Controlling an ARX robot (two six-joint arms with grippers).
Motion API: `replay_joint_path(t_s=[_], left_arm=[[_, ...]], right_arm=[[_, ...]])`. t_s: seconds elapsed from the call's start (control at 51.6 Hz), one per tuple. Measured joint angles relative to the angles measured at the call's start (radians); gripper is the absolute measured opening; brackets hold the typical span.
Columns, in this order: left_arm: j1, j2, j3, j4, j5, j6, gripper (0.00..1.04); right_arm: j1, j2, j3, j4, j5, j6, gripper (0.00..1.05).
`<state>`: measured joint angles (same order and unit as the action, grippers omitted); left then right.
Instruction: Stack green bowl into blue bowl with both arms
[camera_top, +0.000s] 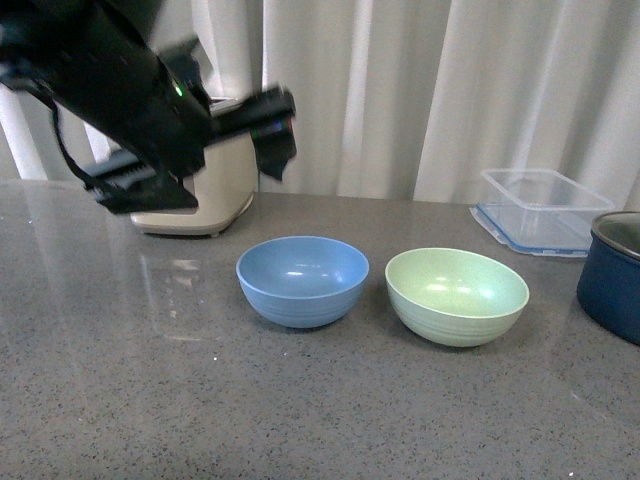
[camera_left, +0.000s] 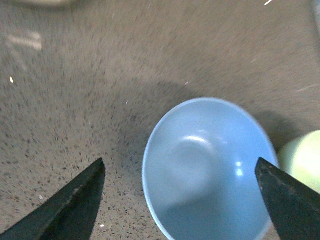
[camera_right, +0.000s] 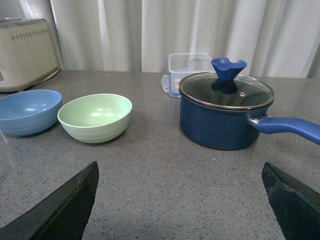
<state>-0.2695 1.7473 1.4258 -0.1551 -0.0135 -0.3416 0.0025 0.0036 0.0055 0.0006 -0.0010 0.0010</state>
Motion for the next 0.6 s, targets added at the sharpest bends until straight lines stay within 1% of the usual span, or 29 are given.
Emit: replay_joint_path(t_s=[0.019,0.077,0.116,0.136,0.155,0.174,0.194,0.232,0.271,0.329,0.446,0.523,0.542,0.581,0.6], left_arm=[[0.003,-0.038,-0.032,0.037,0.003,0.015,1.00],[0.020,-0.185,-0.179,0.206,-0.011,0.074,0.97],[0.025,-0.244,-0.237,0.268,-0.033,0.103,0.97],[0.025,-0.263,-0.264,0.321,-0.074,0.137,0.94],[0.027,-0.290,-0.314,0.421,-0.139,0.171,0.89],[0.032,-0.306,-0.350,0.480,-0.172,0.198,0.85],[0.039,-0.328,-0.408,0.558,-0.194,0.232,0.80],[0.053,-0.360,-0.507,0.653,-0.192,0.272,0.71],[0.070,-0.387,-0.592,0.707,-0.184,0.292,0.62],[0.084,-0.417,-0.687,0.748,-0.169,0.306,0.53],[0.119,-0.523,-0.877,0.825,-0.132,0.323,0.26],[0.135,-0.570,-0.943,0.848,-0.118,0.327,0.14],[0.137,-0.576,-0.951,0.851,-0.117,0.327,0.12],[0.144,-0.599,-0.984,0.861,-0.112,0.330,0.05],[0.146,-0.603,-0.991,0.863,-0.109,0.328,0.03]], right_arm=[[0.000,0.000,0.000,0.000,0.000,0.000,0.95],[0.000,0.000,0.000,0.000,0.000,0.000,0.95],[0.000,0.000,0.000,0.000,0.000,0.000,0.95],[0.000,0.000,0.000,0.000,0.000,0.000,0.95],[0.000,0.000,0.000,0.000,0.000,0.000,0.95],[0.000,0.000,0.000,0.000,-0.002,0.000,0.95],[0.000,0.000,0.000,0.000,-0.001,0.000,0.95],[0.000,0.000,0.000,0.000,0.000,0.000,0.95],[0.000,0.000,0.000,0.000,0.000,0.000,0.95],[0.000,0.000,0.000,0.000,0.000,0.000,0.95],[0.000,0.000,0.000,0.000,0.000,0.000,0.95],[0.000,0.000,0.000,0.000,0.000,0.000,0.95],[0.000,0.000,0.000,0.000,0.000,0.000,0.95],[0.000,0.000,0.000,0.000,0.000,0.000,0.95],[0.000,0.000,0.000,0.000,0.000,0.000,0.95]])
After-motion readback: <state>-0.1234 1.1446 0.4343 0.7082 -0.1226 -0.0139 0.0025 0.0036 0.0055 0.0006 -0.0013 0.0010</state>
